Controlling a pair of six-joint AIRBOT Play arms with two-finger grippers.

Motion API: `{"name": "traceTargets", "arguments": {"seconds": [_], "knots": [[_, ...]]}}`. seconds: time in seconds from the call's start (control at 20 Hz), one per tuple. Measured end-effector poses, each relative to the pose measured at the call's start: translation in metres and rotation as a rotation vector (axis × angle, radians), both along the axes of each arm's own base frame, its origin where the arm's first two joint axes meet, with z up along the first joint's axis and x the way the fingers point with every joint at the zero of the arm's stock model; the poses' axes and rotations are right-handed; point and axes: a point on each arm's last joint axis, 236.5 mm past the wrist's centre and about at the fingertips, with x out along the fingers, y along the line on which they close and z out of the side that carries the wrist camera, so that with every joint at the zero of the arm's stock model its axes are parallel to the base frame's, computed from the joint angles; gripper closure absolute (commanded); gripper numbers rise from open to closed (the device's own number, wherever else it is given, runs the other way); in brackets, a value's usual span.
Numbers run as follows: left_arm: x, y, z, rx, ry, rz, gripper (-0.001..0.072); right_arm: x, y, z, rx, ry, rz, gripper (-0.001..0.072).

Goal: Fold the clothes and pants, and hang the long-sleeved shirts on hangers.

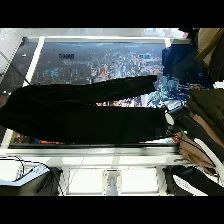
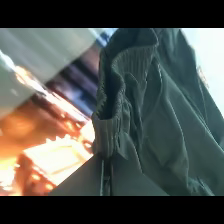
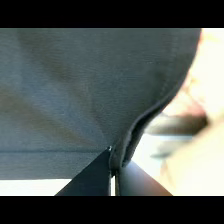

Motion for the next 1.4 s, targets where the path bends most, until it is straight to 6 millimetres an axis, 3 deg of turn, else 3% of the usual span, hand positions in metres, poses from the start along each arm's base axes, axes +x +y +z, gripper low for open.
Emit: {"name": "traceTargets", "arguments": {"seconds": [0.1, 0.3, 0.55, 0.75, 0.95, 1.2, 1.4], "knots": [[0.001, -0.002, 0.019, 0.058, -0.001, -0.013, 0.0698, 0.014, -0.001, 0.027, 0.011, -0.107, 0.006, 0.0709], [0.019, -0.012, 0.041, 0.143, 0.022, -0.061, 0.0698, 0.1, 0.014, 0.079, 0.088, -0.412, 0.03, 0.0709], [0.035, 0.012, 0.059, 0.218, 0.08, 0.022, 0.0699, 0.209, -0.013, 0.097, 0.105, -0.519, -0.072, 0.0708], [0.067, 0.022, 0.066, 0.215, 0.08, 0.042, 0.0699, 0.293, -0.016, 0.099, 0.17, -0.588, -0.09, 0.0708], [0.106, 0.016, 0.054, 0.222, 0.089, 0.035, 0.0699, 0.36, -0.003, 0.088, 0.238, -0.661, -0.08, 0.0709], [0.131, 0.024, 0.032, 0.286, 0.139, 0.088, 0.0699, 0.415, 0.013, 0.054, 0.319, -0.717, -0.106, 0.0708], [0.155, 0.023, 0.017, 0.315, 0.124, 0.086, 0.0699, 0.439, 0.023, 0.024, 0.388, -0.744, -0.17, 0.0707]]}}
